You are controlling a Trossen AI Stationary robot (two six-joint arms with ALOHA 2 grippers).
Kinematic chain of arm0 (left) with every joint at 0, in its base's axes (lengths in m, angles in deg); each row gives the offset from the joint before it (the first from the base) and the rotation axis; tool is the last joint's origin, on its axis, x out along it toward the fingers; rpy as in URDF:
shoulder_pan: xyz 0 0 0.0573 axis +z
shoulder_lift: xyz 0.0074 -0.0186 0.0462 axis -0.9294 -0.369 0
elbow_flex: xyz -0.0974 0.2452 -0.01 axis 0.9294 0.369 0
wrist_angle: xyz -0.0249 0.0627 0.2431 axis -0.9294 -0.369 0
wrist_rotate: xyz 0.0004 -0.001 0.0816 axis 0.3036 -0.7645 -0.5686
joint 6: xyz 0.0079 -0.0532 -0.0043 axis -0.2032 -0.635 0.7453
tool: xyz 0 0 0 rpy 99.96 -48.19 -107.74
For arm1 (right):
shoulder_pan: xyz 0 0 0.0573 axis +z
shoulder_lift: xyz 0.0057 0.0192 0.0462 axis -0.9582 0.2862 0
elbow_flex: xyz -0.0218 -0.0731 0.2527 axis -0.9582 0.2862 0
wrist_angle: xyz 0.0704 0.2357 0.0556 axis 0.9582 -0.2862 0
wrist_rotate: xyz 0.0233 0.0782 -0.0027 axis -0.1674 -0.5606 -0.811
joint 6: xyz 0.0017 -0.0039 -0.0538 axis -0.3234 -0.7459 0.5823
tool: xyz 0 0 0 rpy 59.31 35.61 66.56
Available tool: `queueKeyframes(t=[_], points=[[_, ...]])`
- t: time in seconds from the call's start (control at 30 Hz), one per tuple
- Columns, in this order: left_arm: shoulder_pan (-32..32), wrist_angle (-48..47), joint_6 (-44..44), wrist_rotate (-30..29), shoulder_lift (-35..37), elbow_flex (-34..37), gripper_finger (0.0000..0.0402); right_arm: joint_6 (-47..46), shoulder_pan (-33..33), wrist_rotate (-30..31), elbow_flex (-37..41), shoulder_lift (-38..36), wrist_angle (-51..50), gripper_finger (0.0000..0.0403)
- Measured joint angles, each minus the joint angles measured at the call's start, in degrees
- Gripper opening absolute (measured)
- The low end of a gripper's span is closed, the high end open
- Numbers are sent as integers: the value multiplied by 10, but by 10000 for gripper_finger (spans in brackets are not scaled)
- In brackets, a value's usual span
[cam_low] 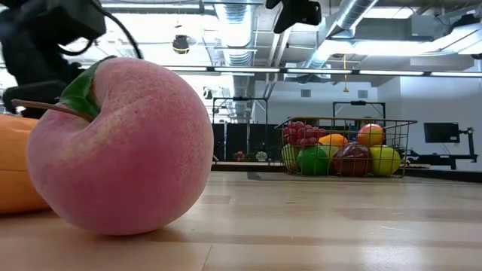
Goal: Build produce basket
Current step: Put the dark red apple into the gold wire basket
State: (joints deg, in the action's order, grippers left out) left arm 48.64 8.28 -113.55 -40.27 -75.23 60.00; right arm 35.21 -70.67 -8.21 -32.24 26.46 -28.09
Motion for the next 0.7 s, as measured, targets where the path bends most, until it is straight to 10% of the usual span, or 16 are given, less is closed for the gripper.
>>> queueKeyframes(t=[0.57, 0.7], points=[[146, 262, 93, 81, -18, -3, 384, 1, 7, -1, 0, 0, -16, 245], [174, 113, 105, 109, 7, -74, 384, 2, 15, -2, 0, 0, -14, 245]])
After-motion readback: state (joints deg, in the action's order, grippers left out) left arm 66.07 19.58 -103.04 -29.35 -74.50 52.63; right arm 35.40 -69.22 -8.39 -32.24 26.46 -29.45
